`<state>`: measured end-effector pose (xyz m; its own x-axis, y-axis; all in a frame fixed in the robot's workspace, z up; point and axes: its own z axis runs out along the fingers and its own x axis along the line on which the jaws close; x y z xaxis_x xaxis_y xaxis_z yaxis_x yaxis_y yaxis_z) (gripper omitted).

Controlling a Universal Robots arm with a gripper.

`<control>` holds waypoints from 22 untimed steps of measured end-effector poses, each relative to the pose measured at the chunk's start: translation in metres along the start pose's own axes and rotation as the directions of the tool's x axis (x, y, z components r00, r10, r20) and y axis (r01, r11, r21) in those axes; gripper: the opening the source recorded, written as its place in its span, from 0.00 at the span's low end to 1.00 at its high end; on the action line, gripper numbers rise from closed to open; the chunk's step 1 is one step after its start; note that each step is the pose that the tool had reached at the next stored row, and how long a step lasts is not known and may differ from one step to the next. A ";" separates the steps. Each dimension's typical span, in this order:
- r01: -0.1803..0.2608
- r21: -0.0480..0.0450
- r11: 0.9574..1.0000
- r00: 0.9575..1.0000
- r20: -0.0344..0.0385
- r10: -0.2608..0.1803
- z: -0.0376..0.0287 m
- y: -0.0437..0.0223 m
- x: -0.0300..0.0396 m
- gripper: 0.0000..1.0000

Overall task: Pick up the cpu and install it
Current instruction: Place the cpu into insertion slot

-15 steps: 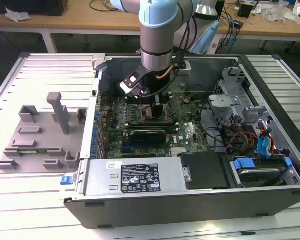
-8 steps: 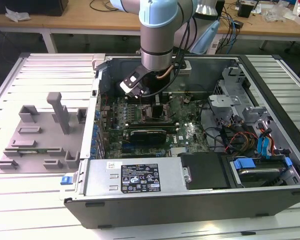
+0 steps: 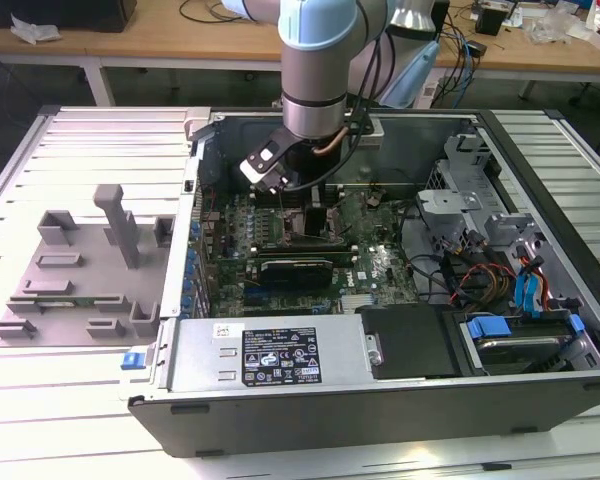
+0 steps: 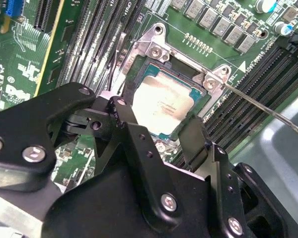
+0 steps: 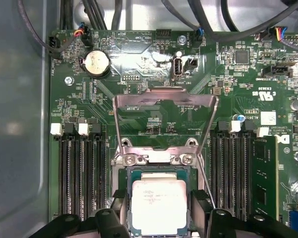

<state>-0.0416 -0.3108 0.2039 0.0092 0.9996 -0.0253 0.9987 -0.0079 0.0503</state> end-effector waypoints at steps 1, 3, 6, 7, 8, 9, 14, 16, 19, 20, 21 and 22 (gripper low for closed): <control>0.000 0.000 1.000 1.000 0.000 0.000 -0.0013 0.0001 0.0000 0.63; 0.000 0.000 1.000 1.000 0.000 0.000 -0.0027 0.0002 0.0000 0.63; 0.000 0.000 1.000 1.000 0.000 0.000 -0.0030 0.0002 0.0000 0.63; 0.000 0.000 1.000 1.000 0.000 0.000 -0.0030 0.0002 -0.0001 0.63; 0.000 0.000 1.000 1.000 0.000 0.000 -0.0032 0.0002 -0.0001 0.62; 0.000 0.000 1.000 1.000 0.000 0.000 -0.0034 0.0002 -0.0001 0.48; 0.000 0.000 1.000 1.000 0.000 0.000 -0.0038 0.0002 -0.0001 0.18; 0.000 0.000 1.000 1.000 0.000 0.000 -0.0041 0.0002 -0.0001 0.11; -0.011 0.000 1.000 1.000 0.001 0.011 -0.0041 0.0002 -0.0003 0.11; -0.024 0.001 1.000 1.000 0.001 0.024 -0.0039 0.0001 -0.0004 0.11; -0.024 0.001 1.000 1.000 0.001 0.024 -0.0038 0.0002 -0.0003 0.11; -0.024 0.000 1.000 1.000 0.001 0.024 -0.0028 0.0002 -0.0002 0.11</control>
<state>-0.0416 -0.3109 0.2067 0.0336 0.9991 -0.0247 0.9982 -0.0324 0.0506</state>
